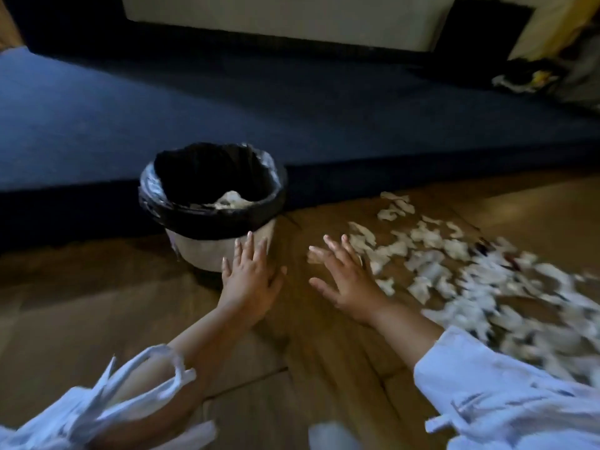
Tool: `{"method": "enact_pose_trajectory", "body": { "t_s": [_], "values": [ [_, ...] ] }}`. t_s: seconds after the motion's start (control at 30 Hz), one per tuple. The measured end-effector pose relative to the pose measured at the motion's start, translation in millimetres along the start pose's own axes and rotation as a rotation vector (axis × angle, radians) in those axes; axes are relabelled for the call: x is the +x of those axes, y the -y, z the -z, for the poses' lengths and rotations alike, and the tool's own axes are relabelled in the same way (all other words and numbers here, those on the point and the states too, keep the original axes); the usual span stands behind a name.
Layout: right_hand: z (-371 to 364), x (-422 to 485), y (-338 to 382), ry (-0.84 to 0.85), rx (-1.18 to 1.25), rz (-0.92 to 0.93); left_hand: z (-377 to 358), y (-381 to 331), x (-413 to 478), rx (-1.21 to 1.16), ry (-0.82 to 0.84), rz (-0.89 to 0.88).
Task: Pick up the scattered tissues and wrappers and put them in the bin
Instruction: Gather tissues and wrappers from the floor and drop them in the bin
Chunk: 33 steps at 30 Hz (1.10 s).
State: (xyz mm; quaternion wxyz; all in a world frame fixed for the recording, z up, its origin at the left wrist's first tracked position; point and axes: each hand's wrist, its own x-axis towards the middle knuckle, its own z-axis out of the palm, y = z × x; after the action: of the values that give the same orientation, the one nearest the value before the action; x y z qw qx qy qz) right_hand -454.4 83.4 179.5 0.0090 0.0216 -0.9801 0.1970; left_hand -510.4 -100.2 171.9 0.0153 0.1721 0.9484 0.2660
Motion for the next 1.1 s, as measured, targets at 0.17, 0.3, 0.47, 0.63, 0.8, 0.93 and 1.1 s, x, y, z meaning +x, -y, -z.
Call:
{"method": "enact_pose_trajectory", "body": {
  "t_s": [0.17, 0.3, 0.47, 0.63, 0.8, 0.93, 1.1],
  "values": [
    [55.8, -141.6, -47.4, 0.112, -0.097, -0.261, -20.6, -92.3, -51.3, -0.104, 0.237, -0.234],
    [92.3, -231.8, -81.0, 0.246, -0.075, -0.465, -31.5, -160.4, -90.3, -0.076, 0.409, -0.454],
    [89.2, -302.1, -141.9, 0.141, -0.008, -0.717, -72.1, -211.1, -124.9, -0.035, 0.604, -0.591],
    [51.0, -380.9, -223.2, 0.229, 0.099, -0.838, -169.7, -245.6, -139.4, -0.004, 0.709, -0.603],
    [11.8, -431.1, -302.8, 0.099, 0.097, -0.812, -278.2, -298.6, -167.0, -0.042, 0.847, -0.527],
    [-15.8, -457.5, -380.7, -0.228, 0.105, -0.893, -350.4, -339.1, -183.7, 0.037, 0.925, -0.535],
    [-33.2, -489.4, -462.5, -0.768, 0.025, -1.074, -417.5, -390.0, -173.4, 0.002, 0.863, -0.56]
  ]
}}
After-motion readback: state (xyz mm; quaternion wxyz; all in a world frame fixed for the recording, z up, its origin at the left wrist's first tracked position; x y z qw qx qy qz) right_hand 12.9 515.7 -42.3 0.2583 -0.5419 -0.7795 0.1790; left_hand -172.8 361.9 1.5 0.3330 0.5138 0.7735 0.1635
